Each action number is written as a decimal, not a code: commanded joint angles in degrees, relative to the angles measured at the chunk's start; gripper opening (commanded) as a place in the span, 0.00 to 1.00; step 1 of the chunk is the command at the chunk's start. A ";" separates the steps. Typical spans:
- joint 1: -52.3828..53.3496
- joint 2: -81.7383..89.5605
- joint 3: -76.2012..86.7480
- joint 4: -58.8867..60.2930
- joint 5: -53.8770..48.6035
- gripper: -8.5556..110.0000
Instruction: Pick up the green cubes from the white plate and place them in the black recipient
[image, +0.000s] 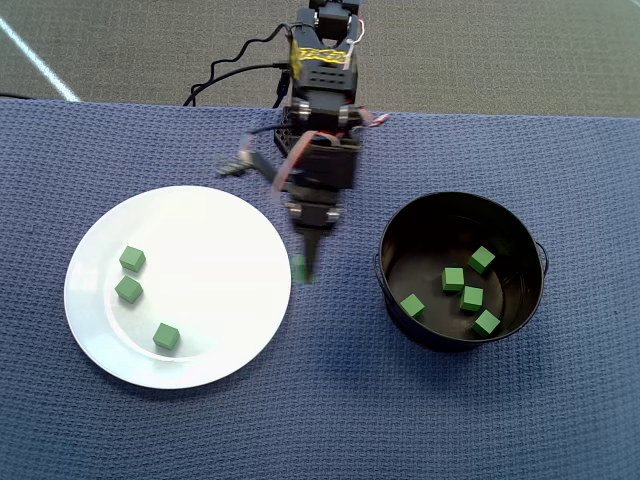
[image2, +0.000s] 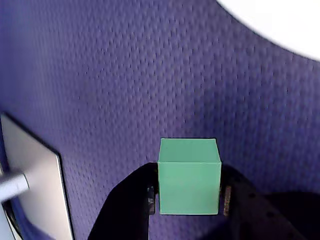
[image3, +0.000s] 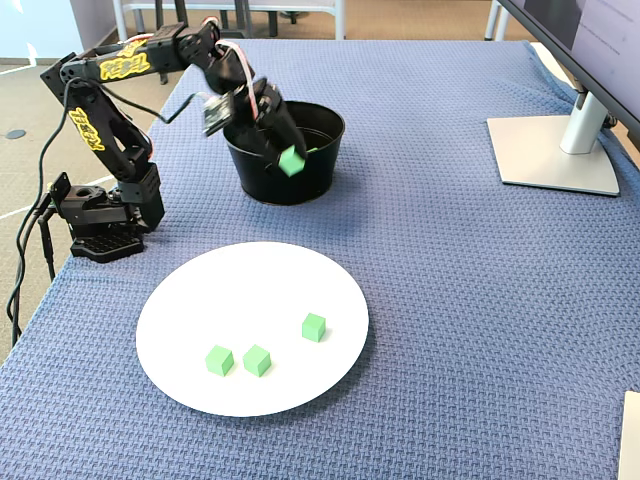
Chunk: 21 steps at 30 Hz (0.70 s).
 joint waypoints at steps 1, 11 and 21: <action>-12.22 2.72 1.14 -3.96 3.34 0.07; -31.55 -16.08 -5.27 -12.57 8.09 0.07; -33.13 -16.44 -7.65 -9.49 6.50 0.24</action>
